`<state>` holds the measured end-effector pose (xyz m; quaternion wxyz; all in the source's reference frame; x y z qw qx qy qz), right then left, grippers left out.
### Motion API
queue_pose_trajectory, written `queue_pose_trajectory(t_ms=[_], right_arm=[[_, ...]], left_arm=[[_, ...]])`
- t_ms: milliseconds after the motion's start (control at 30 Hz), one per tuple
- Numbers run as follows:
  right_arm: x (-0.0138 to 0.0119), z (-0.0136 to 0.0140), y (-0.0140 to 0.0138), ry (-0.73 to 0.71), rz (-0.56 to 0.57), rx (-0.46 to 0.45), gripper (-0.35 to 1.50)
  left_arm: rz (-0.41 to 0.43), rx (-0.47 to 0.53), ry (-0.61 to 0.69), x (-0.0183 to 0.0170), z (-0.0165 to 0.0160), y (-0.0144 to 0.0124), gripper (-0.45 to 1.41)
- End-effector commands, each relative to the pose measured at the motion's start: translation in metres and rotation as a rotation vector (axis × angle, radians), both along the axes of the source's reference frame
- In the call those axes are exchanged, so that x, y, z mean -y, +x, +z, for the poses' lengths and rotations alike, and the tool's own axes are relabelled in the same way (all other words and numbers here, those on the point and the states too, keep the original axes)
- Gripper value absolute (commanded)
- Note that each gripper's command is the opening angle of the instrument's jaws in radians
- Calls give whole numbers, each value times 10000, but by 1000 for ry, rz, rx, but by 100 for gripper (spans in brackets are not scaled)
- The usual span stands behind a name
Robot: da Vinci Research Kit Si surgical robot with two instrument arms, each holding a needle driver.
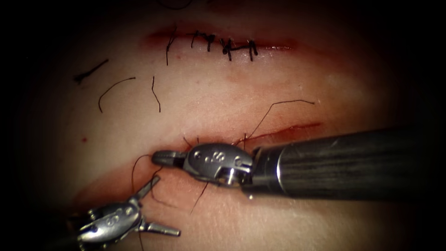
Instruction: Wound Closure
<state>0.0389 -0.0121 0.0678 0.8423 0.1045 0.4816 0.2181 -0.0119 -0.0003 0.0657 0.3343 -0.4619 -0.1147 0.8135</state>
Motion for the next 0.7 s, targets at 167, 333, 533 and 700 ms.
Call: queue_pose_trajectory(t_ms=[167, 333, 533, 700], right_arm=[[6, 5, -1, -1, -11, 1, -35], [8, 8, -1, -4, -12, 2, -35], [9, 8, 0, -5, -12, 2, -35], [11, 1, -6, -9, -4, -7, -35]], left_arm=[[-5, -14, 0, 12, -6, 15, 113], [-19, -48, -10, 23, -16, 55, 113], [-34, -79, -13, 25, -29, 86, 113], [-46, -109, -26, 14, -38, 91, 111]])
